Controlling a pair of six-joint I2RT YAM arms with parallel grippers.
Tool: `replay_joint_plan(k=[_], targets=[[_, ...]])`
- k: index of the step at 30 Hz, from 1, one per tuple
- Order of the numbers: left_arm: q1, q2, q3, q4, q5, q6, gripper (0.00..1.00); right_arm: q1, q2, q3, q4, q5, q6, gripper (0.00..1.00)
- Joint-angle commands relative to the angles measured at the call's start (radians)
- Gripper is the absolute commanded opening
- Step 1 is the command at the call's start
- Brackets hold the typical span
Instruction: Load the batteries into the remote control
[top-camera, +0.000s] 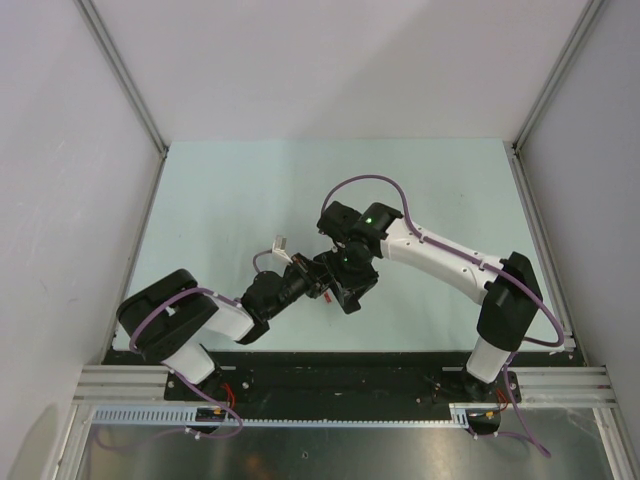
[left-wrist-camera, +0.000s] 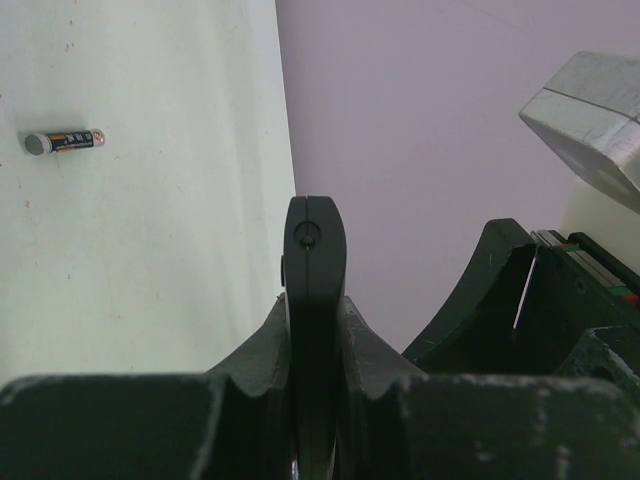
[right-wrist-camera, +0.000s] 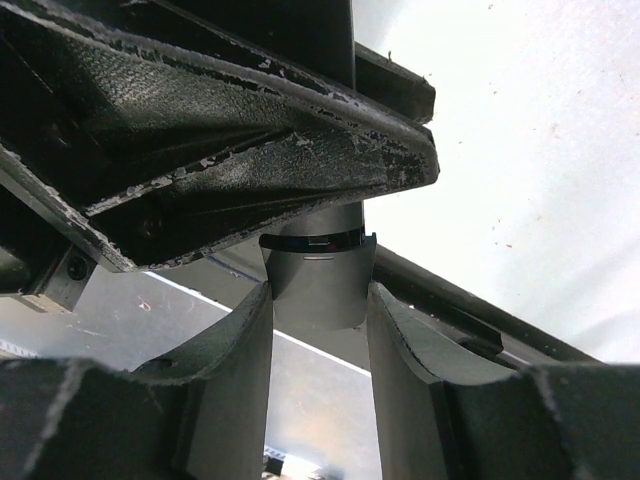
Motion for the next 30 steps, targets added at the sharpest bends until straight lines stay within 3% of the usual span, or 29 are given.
replay_joint_plan(k=[1, 30], targets=[[-0.009, -0.025, 0.006, 0.427, 0.011, -0.052, 0.00, -0.008, 0.012, 0.044, 0.011, 0.019, -0.004, 0.16], [0.008, -0.012, 0.001, 0.429, 0.006, -0.083, 0.00, -0.008, 0.014, 0.055, 0.008, 0.028, -0.001, 0.42]])
